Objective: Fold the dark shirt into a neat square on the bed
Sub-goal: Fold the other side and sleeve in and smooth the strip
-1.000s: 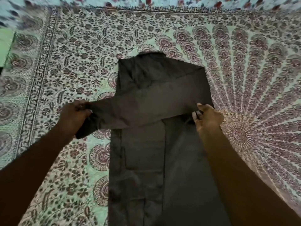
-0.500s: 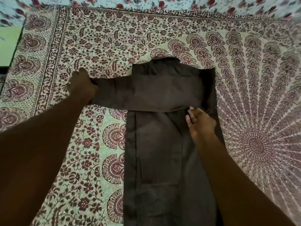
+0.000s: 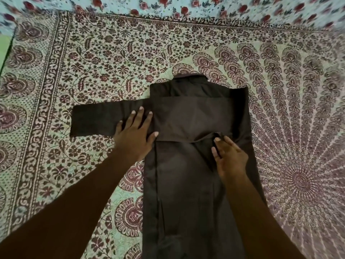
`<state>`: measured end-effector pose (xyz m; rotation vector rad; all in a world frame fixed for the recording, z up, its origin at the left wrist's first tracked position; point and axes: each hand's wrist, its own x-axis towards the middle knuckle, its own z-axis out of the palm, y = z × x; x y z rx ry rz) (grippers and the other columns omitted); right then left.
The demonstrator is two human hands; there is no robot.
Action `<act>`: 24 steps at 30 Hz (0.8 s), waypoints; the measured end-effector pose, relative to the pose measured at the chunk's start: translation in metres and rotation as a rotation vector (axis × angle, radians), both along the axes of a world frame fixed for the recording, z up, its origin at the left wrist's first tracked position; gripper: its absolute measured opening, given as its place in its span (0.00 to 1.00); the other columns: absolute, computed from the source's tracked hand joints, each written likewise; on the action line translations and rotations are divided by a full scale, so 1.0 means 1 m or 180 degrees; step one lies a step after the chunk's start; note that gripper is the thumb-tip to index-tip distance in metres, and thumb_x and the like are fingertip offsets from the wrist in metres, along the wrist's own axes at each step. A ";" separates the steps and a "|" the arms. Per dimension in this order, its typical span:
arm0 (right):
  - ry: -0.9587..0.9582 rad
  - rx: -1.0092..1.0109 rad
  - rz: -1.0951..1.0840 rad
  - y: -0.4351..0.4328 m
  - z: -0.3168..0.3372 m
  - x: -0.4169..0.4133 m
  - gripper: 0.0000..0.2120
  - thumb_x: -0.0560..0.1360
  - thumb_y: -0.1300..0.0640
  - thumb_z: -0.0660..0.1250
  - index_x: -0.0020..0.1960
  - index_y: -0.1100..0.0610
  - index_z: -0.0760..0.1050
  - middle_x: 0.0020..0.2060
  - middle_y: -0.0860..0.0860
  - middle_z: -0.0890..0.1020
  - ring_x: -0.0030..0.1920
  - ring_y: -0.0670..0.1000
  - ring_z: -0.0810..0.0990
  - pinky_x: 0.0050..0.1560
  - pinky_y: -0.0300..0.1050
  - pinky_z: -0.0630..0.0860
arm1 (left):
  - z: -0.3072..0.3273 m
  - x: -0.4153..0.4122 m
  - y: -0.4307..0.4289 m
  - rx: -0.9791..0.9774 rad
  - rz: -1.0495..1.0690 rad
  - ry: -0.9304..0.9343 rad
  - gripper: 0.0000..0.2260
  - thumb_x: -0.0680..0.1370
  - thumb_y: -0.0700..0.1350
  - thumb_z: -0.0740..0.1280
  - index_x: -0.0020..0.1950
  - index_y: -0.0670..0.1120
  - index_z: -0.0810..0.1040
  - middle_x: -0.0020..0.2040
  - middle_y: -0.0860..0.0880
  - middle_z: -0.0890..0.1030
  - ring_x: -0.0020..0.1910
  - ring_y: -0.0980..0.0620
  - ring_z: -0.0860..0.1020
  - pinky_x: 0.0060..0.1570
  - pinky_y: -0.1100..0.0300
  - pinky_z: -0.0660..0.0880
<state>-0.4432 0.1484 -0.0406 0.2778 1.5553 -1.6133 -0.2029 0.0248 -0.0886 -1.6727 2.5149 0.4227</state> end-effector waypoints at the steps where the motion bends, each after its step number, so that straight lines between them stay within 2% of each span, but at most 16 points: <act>1: -0.0056 0.0017 0.0034 0.000 0.001 0.000 0.23 0.81 0.70 0.60 0.75 0.68 0.68 0.67 0.65 0.78 0.69 0.59 0.78 0.74 0.58 0.71 | 0.000 -0.003 0.001 0.0006 0.0044 -0.0064 0.32 0.83 0.66 0.50 0.85 0.57 0.48 0.86 0.51 0.47 0.85 0.46 0.49 0.79 0.38 0.55; 3: -0.0105 0.0019 0.0100 0.000 -0.001 -0.002 0.24 0.80 0.70 0.61 0.76 0.67 0.68 0.66 0.64 0.79 0.69 0.58 0.78 0.73 0.57 0.72 | 0.003 -0.010 0.002 0.0057 0.0144 -0.0189 0.32 0.83 0.66 0.49 0.85 0.57 0.46 0.86 0.48 0.46 0.85 0.44 0.49 0.80 0.38 0.53; 6: -0.0109 0.0005 0.0204 0.000 -0.007 -0.005 0.27 0.77 0.70 0.70 0.75 0.65 0.70 0.62 0.60 0.84 0.64 0.54 0.82 0.67 0.53 0.77 | 0.010 -0.025 0.008 0.0194 0.0471 -0.0252 0.32 0.84 0.64 0.47 0.86 0.52 0.47 0.86 0.45 0.46 0.85 0.40 0.47 0.80 0.36 0.49; 9: -0.0088 -0.0060 0.0450 0.004 -0.011 -0.001 0.29 0.76 0.70 0.71 0.76 0.63 0.70 0.65 0.57 0.82 0.65 0.52 0.81 0.69 0.53 0.76 | 0.019 -0.049 0.018 0.0248 0.0891 0.0114 0.32 0.85 0.62 0.47 0.85 0.45 0.52 0.86 0.44 0.46 0.85 0.39 0.45 0.81 0.36 0.47; 10: -0.0066 -0.0109 0.0549 0.007 -0.012 0.001 0.30 0.77 0.71 0.70 0.77 0.62 0.68 0.67 0.56 0.81 0.66 0.51 0.81 0.69 0.52 0.76 | 0.022 -0.058 0.025 0.0168 0.0718 0.0367 0.32 0.85 0.60 0.48 0.85 0.45 0.53 0.86 0.45 0.47 0.85 0.41 0.46 0.80 0.37 0.49; 12: -0.0066 -0.0245 0.0698 0.013 -0.015 0.003 0.32 0.77 0.72 0.69 0.79 0.61 0.66 0.70 0.55 0.79 0.66 0.49 0.80 0.67 0.49 0.77 | 0.023 -0.074 0.045 0.0004 -0.0120 0.0695 0.31 0.83 0.59 0.51 0.85 0.49 0.53 0.86 0.49 0.49 0.85 0.45 0.49 0.78 0.38 0.56; 14: -0.0052 -0.0368 0.0831 0.019 -0.016 0.000 0.32 0.77 0.72 0.68 0.79 0.59 0.65 0.69 0.54 0.79 0.66 0.49 0.80 0.66 0.50 0.77 | 0.017 -0.086 0.062 0.0039 -0.0800 0.0528 0.31 0.84 0.60 0.53 0.85 0.55 0.51 0.86 0.52 0.48 0.85 0.48 0.49 0.79 0.39 0.56; 15: 0.0031 -0.0377 0.0900 0.022 -0.016 -0.002 0.31 0.77 0.71 0.69 0.78 0.59 0.66 0.67 0.53 0.80 0.66 0.50 0.81 0.66 0.51 0.78 | 0.013 -0.089 0.066 0.0116 -0.0863 0.0309 0.31 0.84 0.62 0.53 0.85 0.56 0.50 0.86 0.53 0.47 0.85 0.49 0.48 0.79 0.38 0.54; 17: 0.0635 -0.0191 0.1060 0.030 -0.011 -0.009 0.28 0.77 0.70 0.71 0.74 0.58 0.72 0.62 0.54 0.84 0.60 0.51 0.84 0.63 0.50 0.81 | 0.008 -0.092 0.068 0.0116 -0.0652 -0.0069 0.32 0.84 0.64 0.52 0.85 0.55 0.50 0.86 0.53 0.47 0.85 0.50 0.48 0.79 0.36 0.52; 19: 0.1902 0.0405 0.1237 0.044 -0.006 -0.017 0.23 0.75 0.69 0.72 0.69 0.58 0.77 0.56 0.57 0.85 0.50 0.47 0.84 0.58 0.40 0.81 | 0.010 -0.092 0.065 0.0049 -0.0362 -0.0270 0.32 0.84 0.64 0.51 0.85 0.52 0.51 0.86 0.51 0.48 0.85 0.48 0.48 0.79 0.35 0.50; 20: 0.2563 0.0822 0.1350 0.052 -0.004 -0.020 0.22 0.75 0.68 0.73 0.68 0.58 0.77 0.57 0.58 0.83 0.49 0.47 0.81 0.57 0.33 0.77 | 0.012 -0.091 0.063 0.0077 -0.0239 -0.0317 0.33 0.84 0.64 0.50 0.85 0.50 0.52 0.86 0.50 0.48 0.85 0.47 0.48 0.79 0.35 0.49; 21: 0.3146 0.1267 0.1491 0.062 -0.005 -0.024 0.23 0.74 0.64 0.74 0.68 0.58 0.77 0.60 0.59 0.80 0.53 0.49 0.78 0.60 0.34 0.73 | 0.015 -0.093 0.061 0.0129 -0.0156 -0.0368 0.34 0.84 0.64 0.49 0.85 0.48 0.52 0.86 0.48 0.48 0.85 0.46 0.48 0.79 0.35 0.48; 22: 0.3511 0.1730 0.1715 0.071 -0.007 -0.028 0.25 0.74 0.60 0.74 0.70 0.57 0.75 0.66 0.59 0.75 0.60 0.54 0.74 0.66 0.42 0.71 | 0.018 -0.095 0.060 0.0152 -0.0113 -0.0422 0.34 0.84 0.65 0.49 0.85 0.46 0.52 0.86 0.47 0.49 0.85 0.45 0.48 0.79 0.36 0.48; 24: 0.3496 0.2404 0.2367 0.086 -0.009 -0.036 0.27 0.75 0.53 0.74 0.72 0.54 0.73 0.74 0.57 0.66 0.71 0.62 0.65 0.71 0.62 0.68 | 0.025 -0.100 0.063 0.0096 -0.0168 -0.0410 0.35 0.84 0.64 0.49 0.85 0.44 0.50 0.86 0.45 0.48 0.85 0.44 0.47 0.80 0.37 0.48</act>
